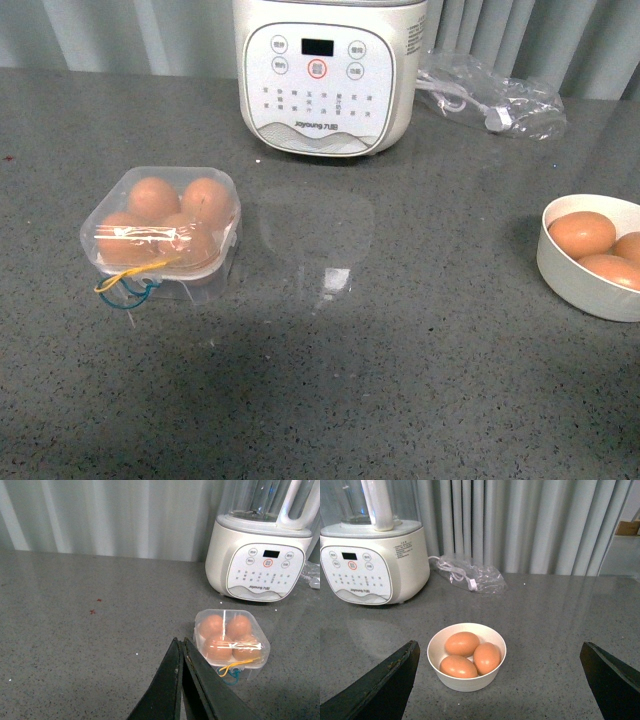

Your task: Put egg into box

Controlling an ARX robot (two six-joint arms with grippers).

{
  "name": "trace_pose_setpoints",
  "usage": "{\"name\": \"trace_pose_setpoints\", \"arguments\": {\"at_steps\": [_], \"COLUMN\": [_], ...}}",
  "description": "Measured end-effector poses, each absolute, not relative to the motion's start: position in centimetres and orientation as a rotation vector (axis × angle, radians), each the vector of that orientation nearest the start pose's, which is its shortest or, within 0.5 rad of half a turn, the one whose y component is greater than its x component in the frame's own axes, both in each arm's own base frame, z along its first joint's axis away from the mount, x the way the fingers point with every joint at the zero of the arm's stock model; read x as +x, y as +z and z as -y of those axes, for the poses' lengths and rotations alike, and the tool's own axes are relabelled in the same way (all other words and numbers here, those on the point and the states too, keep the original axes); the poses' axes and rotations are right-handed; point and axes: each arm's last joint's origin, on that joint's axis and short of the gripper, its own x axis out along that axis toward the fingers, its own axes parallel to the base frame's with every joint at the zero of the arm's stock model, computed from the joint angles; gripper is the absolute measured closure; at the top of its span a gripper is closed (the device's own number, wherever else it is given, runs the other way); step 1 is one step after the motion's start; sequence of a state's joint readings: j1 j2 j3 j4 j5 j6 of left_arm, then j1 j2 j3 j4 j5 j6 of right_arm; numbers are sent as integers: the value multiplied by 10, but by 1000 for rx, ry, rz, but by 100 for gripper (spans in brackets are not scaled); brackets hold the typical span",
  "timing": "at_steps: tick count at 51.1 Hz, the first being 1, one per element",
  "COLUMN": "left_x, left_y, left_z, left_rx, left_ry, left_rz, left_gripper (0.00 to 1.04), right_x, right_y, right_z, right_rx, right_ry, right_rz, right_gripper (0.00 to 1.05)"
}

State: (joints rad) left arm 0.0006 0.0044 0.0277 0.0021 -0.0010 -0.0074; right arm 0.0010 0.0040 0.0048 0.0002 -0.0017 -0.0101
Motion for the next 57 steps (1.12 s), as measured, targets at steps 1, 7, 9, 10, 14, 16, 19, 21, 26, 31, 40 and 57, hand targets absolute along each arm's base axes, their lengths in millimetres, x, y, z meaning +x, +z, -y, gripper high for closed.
{"name": "trace_pose_setpoints", "arguments": {"at_steps": [1,7,9,10,14,16,19,21,26,31,40,57], "left_x": [96,96,96,96,96,96,96,96,96,96,96,96], "left_y": [173,173,173,173,173,173,173,173,173,173,173,173], "left_z": [0,0,0,0,0,0,0,0,0,0,0,0], "left_rx": [-7,-7,-7,-7,-7,-7,-7,-7,-7,-7,-5,-5], "left_ry": [1,1,1,1,1,1,1,1,1,1,1,1], "left_rz": [25,25,25,25,25,25,25,25,25,25,25,25], "left_gripper": [101,96,87,82,66,59,52,45,30,14,7,7], "right_x": [98,98,98,98,98,98,98,98,98,98,98,98], "right_y": [165,165,165,165,165,165,165,165,165,165,165,165], "right_z": [0,0,0,0,0,0,0,0,0,0,0,0], "right_rx": [-10,-10,-10,-10,-10,-10,-10,-10,-10,-10,-10,-10], "right_ry": [2,2,3,3,2,2,2,3,3,2,3,2], "right_rz": [1,1,1,1,1,1,1,1,1,1,1,1], "right_gripper": [7,7,7,7,7,7,7,7,7,7,7,7]}}
